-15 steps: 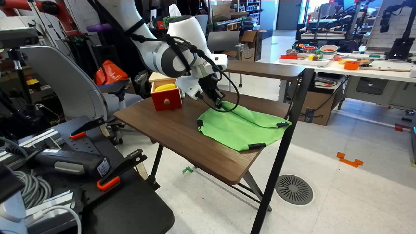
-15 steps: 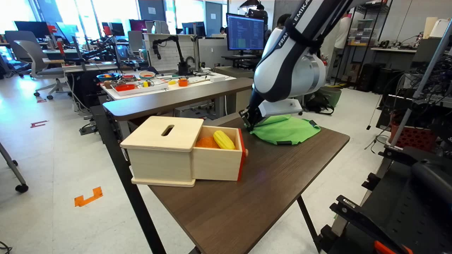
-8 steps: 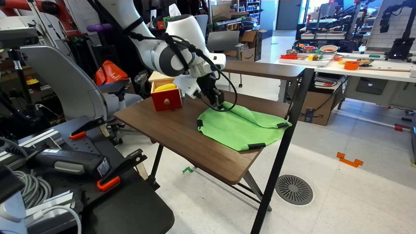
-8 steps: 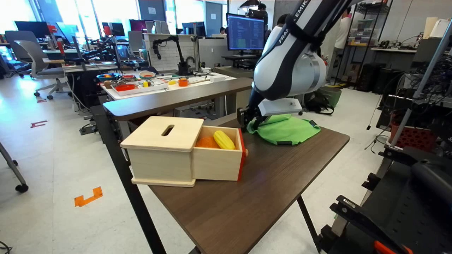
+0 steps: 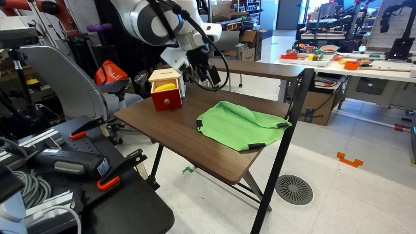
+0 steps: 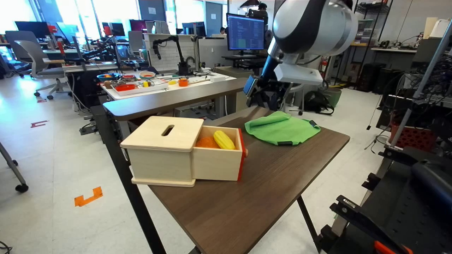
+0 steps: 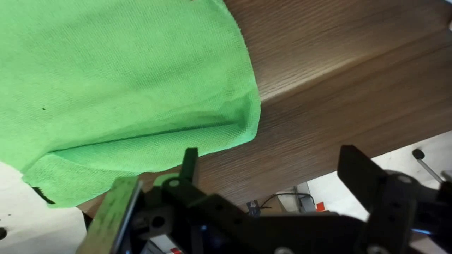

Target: Unfold the green cloth

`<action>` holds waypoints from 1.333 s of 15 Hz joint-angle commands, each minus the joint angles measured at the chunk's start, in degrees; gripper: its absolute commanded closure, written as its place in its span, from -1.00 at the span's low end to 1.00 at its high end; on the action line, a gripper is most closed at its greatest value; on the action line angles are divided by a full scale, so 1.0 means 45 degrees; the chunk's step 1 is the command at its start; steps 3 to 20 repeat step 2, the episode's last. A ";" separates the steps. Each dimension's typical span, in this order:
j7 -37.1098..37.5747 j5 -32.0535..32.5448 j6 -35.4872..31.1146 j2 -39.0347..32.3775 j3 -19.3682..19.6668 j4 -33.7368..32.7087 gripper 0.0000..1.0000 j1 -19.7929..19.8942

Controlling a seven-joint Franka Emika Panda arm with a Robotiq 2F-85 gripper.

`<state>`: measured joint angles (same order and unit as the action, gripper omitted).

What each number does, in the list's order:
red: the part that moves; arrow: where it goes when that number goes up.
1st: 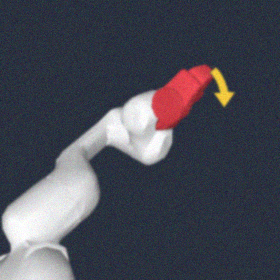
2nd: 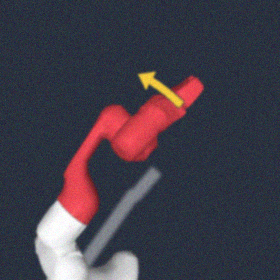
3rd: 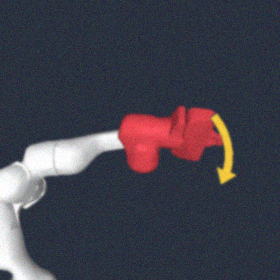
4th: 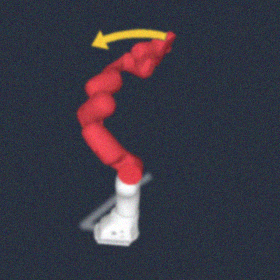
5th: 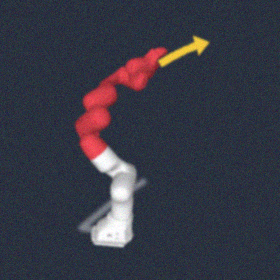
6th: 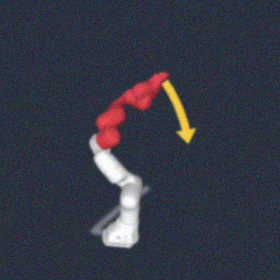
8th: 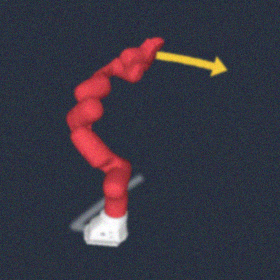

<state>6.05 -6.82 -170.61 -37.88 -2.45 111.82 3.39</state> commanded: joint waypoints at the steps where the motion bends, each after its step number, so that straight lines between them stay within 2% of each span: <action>1: -0.0096 -0.0143 0.0164 0.0352 -0.0064 0.0289 -1.00 0.0069; 20: -0.0128 -0.0164 0.0181 0.0542 -0.0138 0.0498 -1.00 0.0163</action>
